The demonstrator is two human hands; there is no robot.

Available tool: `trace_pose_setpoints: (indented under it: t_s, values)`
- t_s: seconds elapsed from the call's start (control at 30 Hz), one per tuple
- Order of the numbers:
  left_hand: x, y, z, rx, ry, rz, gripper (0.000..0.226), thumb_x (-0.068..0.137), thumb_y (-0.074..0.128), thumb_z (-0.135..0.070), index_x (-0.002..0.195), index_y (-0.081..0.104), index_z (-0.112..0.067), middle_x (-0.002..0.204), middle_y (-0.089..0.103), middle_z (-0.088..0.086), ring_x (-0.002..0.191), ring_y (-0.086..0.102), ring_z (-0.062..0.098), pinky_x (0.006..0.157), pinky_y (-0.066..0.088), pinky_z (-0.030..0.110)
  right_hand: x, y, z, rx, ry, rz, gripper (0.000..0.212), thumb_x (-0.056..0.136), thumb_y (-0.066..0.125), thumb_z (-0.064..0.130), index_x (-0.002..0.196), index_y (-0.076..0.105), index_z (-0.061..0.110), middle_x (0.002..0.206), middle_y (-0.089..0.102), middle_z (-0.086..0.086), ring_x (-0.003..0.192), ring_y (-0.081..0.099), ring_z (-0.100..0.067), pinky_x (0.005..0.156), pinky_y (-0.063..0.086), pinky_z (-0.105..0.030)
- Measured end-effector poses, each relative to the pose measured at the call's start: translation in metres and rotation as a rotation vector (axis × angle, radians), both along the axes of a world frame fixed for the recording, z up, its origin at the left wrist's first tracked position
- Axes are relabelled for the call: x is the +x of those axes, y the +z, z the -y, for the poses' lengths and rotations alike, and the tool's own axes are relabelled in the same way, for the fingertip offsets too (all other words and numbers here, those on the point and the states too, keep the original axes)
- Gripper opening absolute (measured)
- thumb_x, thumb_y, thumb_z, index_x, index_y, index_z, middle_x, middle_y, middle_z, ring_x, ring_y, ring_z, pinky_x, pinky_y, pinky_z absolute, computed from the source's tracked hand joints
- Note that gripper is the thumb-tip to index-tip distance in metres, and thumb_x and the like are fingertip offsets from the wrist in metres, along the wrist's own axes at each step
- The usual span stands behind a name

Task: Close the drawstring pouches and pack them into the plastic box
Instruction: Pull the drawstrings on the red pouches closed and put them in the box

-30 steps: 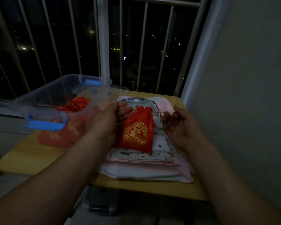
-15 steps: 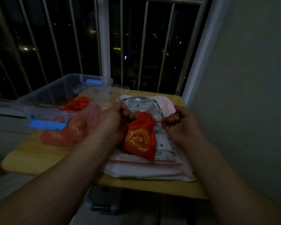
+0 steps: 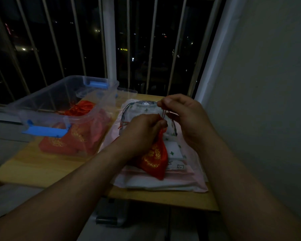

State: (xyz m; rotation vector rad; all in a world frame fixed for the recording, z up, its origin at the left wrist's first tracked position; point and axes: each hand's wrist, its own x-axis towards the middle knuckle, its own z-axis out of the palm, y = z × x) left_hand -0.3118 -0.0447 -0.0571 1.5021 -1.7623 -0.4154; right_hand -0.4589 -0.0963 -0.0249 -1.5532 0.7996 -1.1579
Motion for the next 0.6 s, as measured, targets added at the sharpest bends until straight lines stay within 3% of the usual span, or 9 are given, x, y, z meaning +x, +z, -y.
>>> trace_pose_setpoints:
  t_s: [0.1, 0.2, 0.27, 0.37, 0.47, 0.6]
  values:
    - [-0.001, 0.001, 0.000, 0.041, -0.010, -0.198, 0.026, 0.109, 0.048, -0.028, 0.099, 0.067, -0.013, 0.062, 0.061, -0.007, 0.047, 0.050, 0.000, 0.057, 0.040, 0.027, 0.001, -0.006, 0.009, 0.043, -0.136, -0.012, 0.016, 0.101, 0.062, 0.025, 0.098, 0.074, 0.016, 0.104, 0.076, -0.005, 0.104, 0.072, -0.019, 0.090, 0.059, -0.038]
    - [0.000, 0.004, -0.002, 0.065, 0.014, -0.343, 0.027, 0.110, 0.046, -0.025, 0.099, 0.067, -0.011, 0.053, 0.062, -0.016, 0.043, 0.049, -0.001, 0.052, 0.042, 0.022, -0.003, -0.016, 0.015, 0.148, -0.297, -0.061, 0.022, 0.100, 0.063, 0.026, 0.105, 0.068, 0.005, 0.097, 0.072, -0.009, 0.090, 0.071, -0.025, 0.072, 0.059, -0.036]
    - [0.003, 0.006, -0.002, 0.068, 0.045, -0.401, 0.027, 0.109, 0.047, -0.024, 0.102, 0.070, -0.011, 0.050, 0.060, -0.017, 0.041, 0.048, -0.001, 0.046, 0.041, 0.018, -0.004, -0.020, 0.009, 0.169, -0.207, -0.218, 0.016, 0.099, 0.063, 0.020, 0.102, 0.070, 0.005, 0.093, 0.072, -0.008, 0.082, 0.068, -0.021, 0.066, 0.054, -0.033]
    - [0.004, 0.007, -0.001, 0.052, 0.069, -0.499, 0.027, 0.108, 0.049, -0.022, 0.104, 0.073, -0.008, 0.053, 0.060, -0.009, 0.041, 0.050, -0.001, 0.042, 0.039, 0.015, -0.003, -0.024, -0.004, 0.224, 0.007, -0.349, 0.012, 0.097, 0.068, 0.018, 0.102, 0.075, 0.010, 0.098, 0.077, -0.008, 0.087, 0.071, -0.021, 0.072, 0.054, -0.033]
    - [0.003, 0.006, 0.001, 0.024, 0.074, -0.494, 0.026, 0.107, 0.051, -0.021, 0.105, 0.074, -0.011, 0.071, 0.067, -0.003, 0.051, 0.058, -0.002, 0.047, 0.046, 0.015, -0.001, -0.028, -0.009, 0.226, 0.049, -0.342, 0.009, 0.096, 0.070, 0.017, 0.098, 0.078, 0.013, 0.097, 0.079, -0.008, 0.082, 0.072, -0.017, 0.064, 0.055, -0.026]
    - [0.003, 0.001, 0.001, 0.052, 0.015, -0.546, 0.027, 0.108, 0.050, -0.023, 0.106, 0.074, -0.009, 0.050, 0.057, -0.009, 0.043, 0.048, 0.003, 0.044, 0.038, 0.018, 0.002, -0.029, -0.012, 0.196, 0.023, -0.267, 0.010, 0.095, 0.070, 0.014, 0.098, 0.078, 0.008, 0.098, 0.078, -0.016, 0.079, 0.071, -0.018, 0.068, 0.055, -0.028]
